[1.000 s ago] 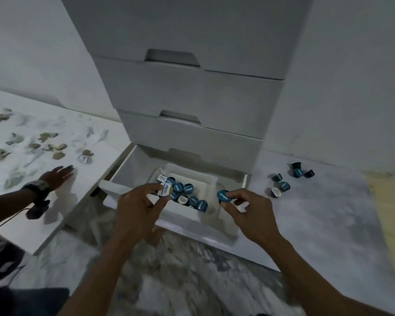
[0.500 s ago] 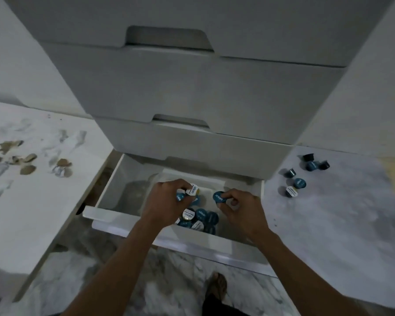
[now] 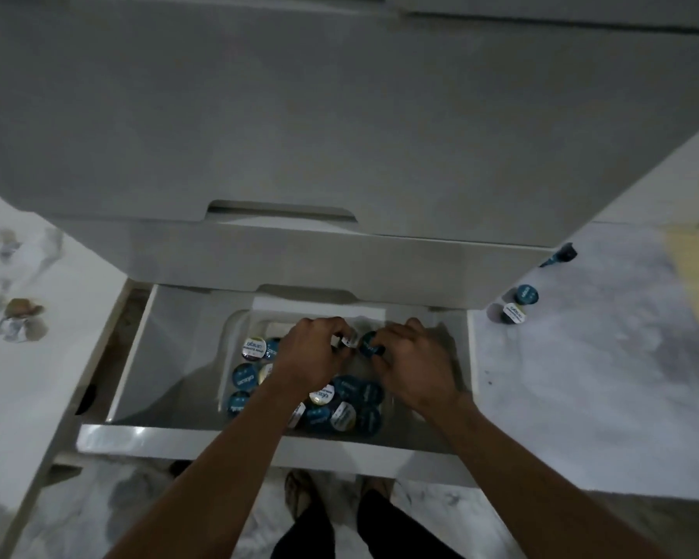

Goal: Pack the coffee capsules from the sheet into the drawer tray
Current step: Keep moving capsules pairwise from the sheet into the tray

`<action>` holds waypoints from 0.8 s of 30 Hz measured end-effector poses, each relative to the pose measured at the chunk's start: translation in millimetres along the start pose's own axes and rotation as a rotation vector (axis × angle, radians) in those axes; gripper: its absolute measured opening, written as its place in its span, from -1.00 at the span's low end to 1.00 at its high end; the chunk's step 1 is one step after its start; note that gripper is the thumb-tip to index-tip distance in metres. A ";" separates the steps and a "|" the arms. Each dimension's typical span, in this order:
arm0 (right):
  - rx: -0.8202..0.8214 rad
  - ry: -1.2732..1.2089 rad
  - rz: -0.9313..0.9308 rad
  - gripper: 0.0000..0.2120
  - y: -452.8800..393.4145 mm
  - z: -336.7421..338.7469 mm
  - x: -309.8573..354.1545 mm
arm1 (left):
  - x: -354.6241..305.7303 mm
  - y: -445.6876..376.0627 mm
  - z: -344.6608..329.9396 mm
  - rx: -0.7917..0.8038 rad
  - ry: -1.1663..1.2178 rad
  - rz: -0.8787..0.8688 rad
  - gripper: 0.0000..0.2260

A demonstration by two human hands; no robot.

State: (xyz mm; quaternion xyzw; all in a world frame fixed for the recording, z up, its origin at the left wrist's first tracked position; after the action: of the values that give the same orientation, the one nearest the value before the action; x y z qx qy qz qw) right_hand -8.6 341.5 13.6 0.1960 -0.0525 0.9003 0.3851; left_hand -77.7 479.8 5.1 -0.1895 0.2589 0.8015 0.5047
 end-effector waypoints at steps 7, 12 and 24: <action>0.029 0.131 0.057 -0.86 -2.8 -7.2 4.6 | 4.3 -11.9 -10.6 0.055 -0.043 -0.012 -0.77; 0.055 0.147 0.068 -0.85 -3.5 -11.7 4.6 | 6.4 -12.7 -13.7 0.052 -0.022 0.002 -0.80; 0.175 0.062 0.036 -0.75 -2.3 -12.1 -0.4 | 14.1 -9.7 -17.2 0.115 0.005 0.027 -0.74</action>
State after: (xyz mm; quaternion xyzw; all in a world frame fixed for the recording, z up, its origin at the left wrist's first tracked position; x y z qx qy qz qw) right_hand -10.5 345.8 2.2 0.2001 0.0349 0.9139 0.3515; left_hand -74.1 482.8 -18.7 -0.1586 0.3084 0.7915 0.5032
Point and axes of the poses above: each hand's wrist, its own y-axis away from the middle knuckle, its own z-axis out of the back of the hand, x = y × z, the point moved 7 cm from there along -y, towards the middle knuckle, and after that the axes turned 4 degrees about -z, right-handed, at the moved point
